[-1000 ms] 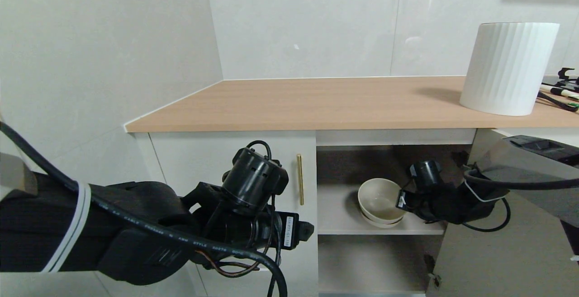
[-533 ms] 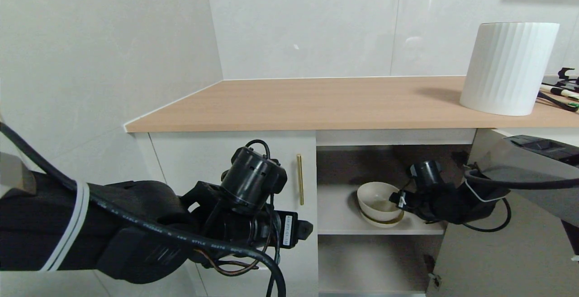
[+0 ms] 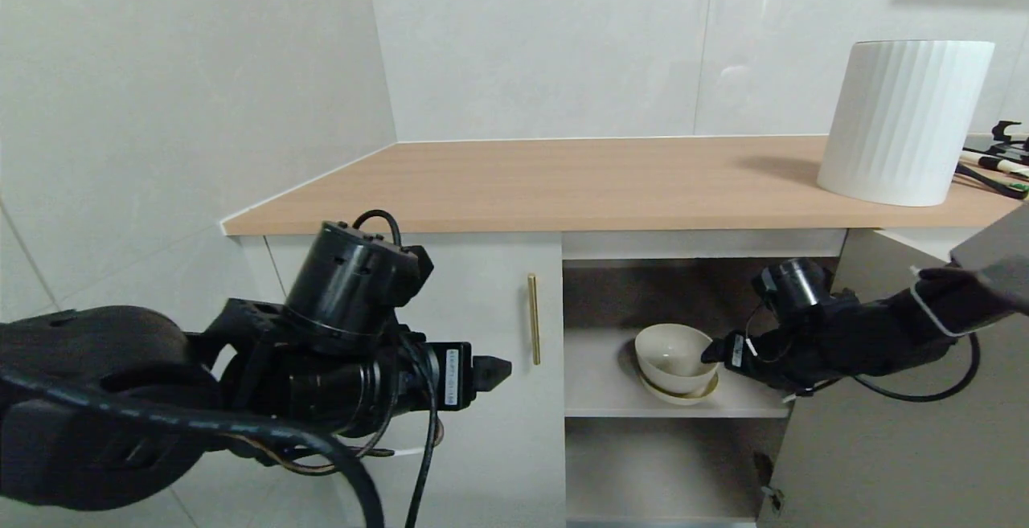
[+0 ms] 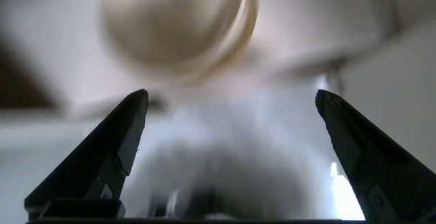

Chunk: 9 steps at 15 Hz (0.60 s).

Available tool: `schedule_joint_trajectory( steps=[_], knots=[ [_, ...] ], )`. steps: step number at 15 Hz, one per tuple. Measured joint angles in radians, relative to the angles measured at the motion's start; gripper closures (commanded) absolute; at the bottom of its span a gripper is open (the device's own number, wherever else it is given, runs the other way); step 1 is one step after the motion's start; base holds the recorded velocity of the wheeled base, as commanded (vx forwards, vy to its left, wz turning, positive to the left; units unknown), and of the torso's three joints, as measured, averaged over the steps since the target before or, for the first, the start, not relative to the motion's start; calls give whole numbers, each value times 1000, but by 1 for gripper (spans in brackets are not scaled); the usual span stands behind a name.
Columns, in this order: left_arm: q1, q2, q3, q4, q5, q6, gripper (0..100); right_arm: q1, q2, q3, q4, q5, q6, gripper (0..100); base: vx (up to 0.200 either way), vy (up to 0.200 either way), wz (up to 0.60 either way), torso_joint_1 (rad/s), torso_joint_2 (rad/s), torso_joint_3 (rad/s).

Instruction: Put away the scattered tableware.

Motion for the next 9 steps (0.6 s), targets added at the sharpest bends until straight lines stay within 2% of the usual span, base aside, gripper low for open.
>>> schedule_joint_trajectory(
  steps=[2,5,7,9],
  knots=[
    [26,-80,20,4,-24,3,0,30,-141,51,139,58,5,0,0,0,0,0,0,0],
    [74,-227,71,34,-96,-2,0,76,-341,158,202,83,7,0,0,0,0,0,0,0],
    [108,-321,109,69,-165,-17,0,105,-462,203,217,66,6,0,0,0,0,0,0,0],
    [162,-396,139,84,-253,-41,0,176,-561,246,220,12,4,0,0,0,0,0,0,0]
  ],
)
